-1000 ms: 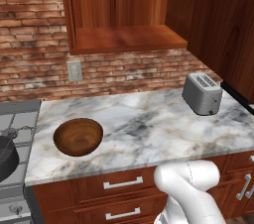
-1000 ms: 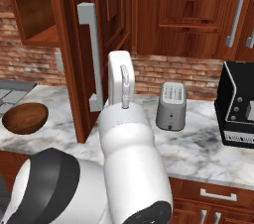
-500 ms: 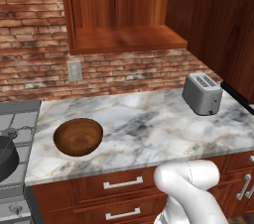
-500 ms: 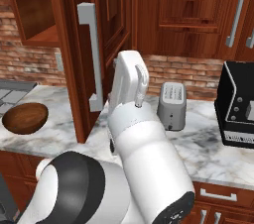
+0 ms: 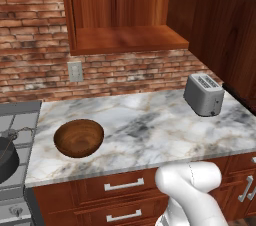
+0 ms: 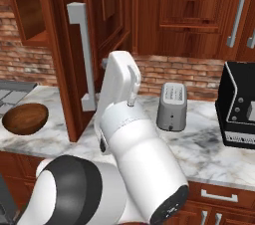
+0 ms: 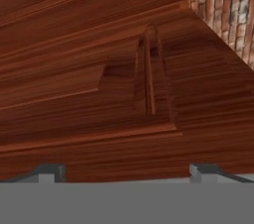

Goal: Open the cabinet and move the ladle to the pot. Then close the cabinet.

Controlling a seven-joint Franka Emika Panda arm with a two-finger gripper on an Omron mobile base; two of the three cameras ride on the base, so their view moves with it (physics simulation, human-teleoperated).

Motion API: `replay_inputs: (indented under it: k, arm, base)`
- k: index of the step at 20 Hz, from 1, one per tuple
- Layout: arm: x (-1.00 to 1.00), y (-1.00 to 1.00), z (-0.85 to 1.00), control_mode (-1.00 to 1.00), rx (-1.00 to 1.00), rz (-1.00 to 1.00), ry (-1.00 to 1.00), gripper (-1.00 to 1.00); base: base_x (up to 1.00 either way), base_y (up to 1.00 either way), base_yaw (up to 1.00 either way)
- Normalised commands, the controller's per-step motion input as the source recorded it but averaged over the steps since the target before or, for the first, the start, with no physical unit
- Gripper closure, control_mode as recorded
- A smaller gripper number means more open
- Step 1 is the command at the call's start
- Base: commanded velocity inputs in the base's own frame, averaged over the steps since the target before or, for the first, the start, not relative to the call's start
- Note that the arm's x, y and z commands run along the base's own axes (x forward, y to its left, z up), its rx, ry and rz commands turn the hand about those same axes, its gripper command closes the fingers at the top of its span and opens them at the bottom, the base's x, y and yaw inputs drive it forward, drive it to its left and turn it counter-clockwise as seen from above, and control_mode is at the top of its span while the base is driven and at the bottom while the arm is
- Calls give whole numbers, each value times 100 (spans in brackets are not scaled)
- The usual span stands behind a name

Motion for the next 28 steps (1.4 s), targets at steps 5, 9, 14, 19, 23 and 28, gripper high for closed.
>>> replay_inputs:
  k: [5,9,14,19,23,28]
  arm:
    - [0,35,-6,-100,2,3,0,-100]
    - [2,37,-4,-100,2,2,0,-100]
    - [12,40,0,-100,0,1,0,-100]
    - [16,43,-1,-100,0,0,0,-100]
    - [19,43,-4,-100,0,0,0,-100]
    - [29,44,-9,-100,0,0,0,-100]
  base:
    - [0,0,0]
    - [0,0,0]
    - [0,0,0]
    - [0,0,0]
    - [0,0,0]
    - [0,0,0]
